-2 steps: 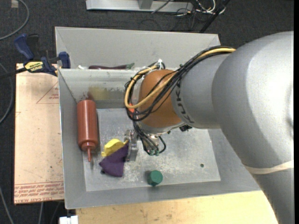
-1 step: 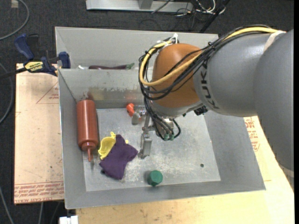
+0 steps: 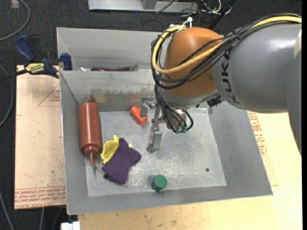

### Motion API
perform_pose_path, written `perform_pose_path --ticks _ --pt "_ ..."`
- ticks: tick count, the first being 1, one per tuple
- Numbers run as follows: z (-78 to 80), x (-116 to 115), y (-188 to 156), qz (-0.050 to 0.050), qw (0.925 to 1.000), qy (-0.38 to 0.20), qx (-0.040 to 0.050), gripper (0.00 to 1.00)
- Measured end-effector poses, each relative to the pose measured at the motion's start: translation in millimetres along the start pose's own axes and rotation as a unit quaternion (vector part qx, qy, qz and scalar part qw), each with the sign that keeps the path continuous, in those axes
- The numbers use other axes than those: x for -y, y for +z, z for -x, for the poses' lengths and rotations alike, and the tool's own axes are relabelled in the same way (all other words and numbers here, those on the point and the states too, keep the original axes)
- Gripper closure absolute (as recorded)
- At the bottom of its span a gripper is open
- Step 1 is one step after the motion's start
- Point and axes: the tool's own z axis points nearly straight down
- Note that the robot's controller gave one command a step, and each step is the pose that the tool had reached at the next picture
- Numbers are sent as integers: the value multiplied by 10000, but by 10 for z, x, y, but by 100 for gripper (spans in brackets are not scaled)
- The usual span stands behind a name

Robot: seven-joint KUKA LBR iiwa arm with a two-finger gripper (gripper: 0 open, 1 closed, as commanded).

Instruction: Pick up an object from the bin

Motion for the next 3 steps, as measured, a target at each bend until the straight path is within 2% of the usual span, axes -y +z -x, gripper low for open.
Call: perform_pose_path --ticks 1,2,3 --pt "-43 -271 466 -4 10000 40 -9 0" --pt "-22 -371 957 3 9979 -646 -23 0" --pt "17 -569 1494 -2 10000 -25 21 100"
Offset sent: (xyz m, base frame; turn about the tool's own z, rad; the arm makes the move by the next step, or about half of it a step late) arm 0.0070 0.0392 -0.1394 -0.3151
